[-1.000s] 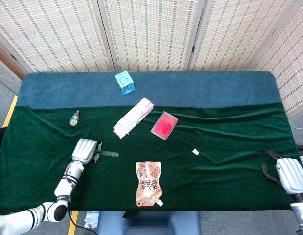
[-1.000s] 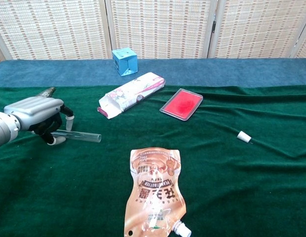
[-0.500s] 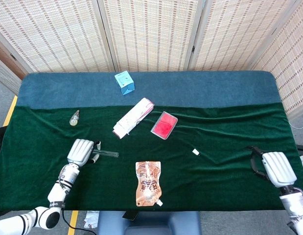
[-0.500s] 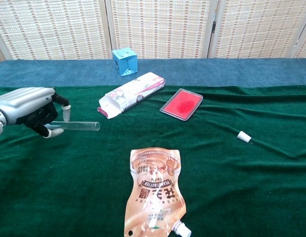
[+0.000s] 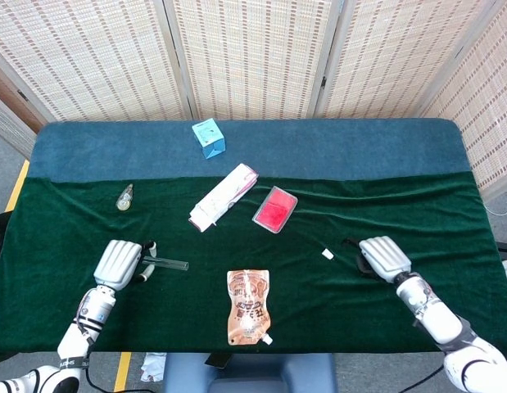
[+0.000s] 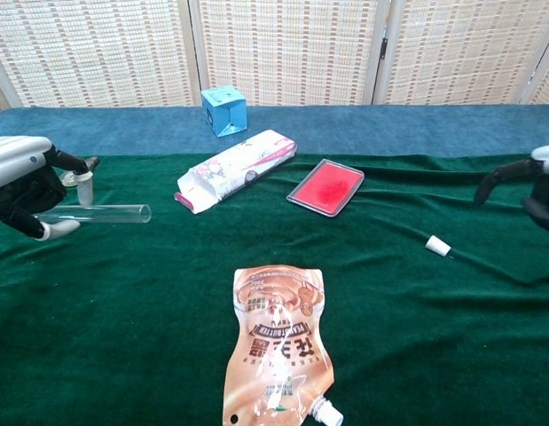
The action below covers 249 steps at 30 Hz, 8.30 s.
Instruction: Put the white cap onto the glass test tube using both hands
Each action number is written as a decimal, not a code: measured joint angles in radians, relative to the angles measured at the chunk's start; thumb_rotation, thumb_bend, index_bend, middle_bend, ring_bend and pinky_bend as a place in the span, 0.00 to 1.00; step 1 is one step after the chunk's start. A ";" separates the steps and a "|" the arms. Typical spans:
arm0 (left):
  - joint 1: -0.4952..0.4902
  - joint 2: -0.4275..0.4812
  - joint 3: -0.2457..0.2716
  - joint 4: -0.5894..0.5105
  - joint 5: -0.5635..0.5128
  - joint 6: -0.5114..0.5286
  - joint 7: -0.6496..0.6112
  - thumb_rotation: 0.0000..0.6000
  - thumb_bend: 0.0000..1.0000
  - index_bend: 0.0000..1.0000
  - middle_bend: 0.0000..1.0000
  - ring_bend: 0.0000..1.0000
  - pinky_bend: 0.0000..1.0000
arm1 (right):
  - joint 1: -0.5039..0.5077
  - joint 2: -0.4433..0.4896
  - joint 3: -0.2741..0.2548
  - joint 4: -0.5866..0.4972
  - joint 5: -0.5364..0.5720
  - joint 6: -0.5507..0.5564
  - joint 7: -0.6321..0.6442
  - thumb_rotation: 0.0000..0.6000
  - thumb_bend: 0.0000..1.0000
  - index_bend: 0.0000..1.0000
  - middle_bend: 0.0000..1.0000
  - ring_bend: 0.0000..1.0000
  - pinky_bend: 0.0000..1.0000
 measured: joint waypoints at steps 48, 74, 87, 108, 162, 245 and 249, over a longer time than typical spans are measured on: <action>0.016 -0.021 0.011 0.025 -0.019 -0.040 0.005 1.00 0.49 0.68 0.92 0.83 0.84 | 0.092 -0.056 -0.104 -0.008 0.214 -0.005 -0.201 1.00 1.00 0.27 0.96 1.00 1.00; 0.025 -0.012 0.003 0.012 -0.030 -0.032 0.023 1.00 0.49 0.68 0.92 0.83 0.84 | 0.080 -0.095 -0.063 0.019 0.154 0.131 -0.312 1.00 0.51 0.28 0.97 1.00 1.00; 0.026 -0.013 0.005 0.000 -0.031 -0.029 0.038 1.00 0.49 0.68 0.92 0.83 0.84 | 0.054 -0.111 -0.068 0.025 0.103 0.178 -0.283 0.74 0.30 0.29 1.00 1.00 1.00; 0.025 -0.015 0.005 -0.015 -0.048 -0.031 0.072 1.00 0.49 0.68 0.92 0.83 0.84 | 0.068 -0.167 -0.080 0.156 0.020 0.160 -0.300 0.92 0.30 0.42 1.00 1.00 1.00; 0.022 -0.024 0.004 0.028 -0.063 -0.051 0.036 1.00 0.50 0.68 0.92 0.83 0.84 | 0.102 -0.255 -0.058 0.236 0.091 0.088 -0.345 0.93 0.57 0.65 1.00 1.00 1.00; -0.171 -0.007 -0.119 -0.225 -0.111 -0.263 -0.464 1.00 0.56 0.68 0.92 0.83 0.85 | 0.330 -0.031 0.133 -0.385 0.074 0.103 -0.083 0.94 0.62 0.73 1.00 1.00 1.00; -0.173 -0.006 -0.120 -0.226 -0.115 -0.262 -0.462 1.00 0.56 0.69 0.92 0.83 0.85 | 0.340 -0.039 0.132 -0.381 0.088 0.097 -0.096 0.94 0.62 0.73 1.00 1.00 1.00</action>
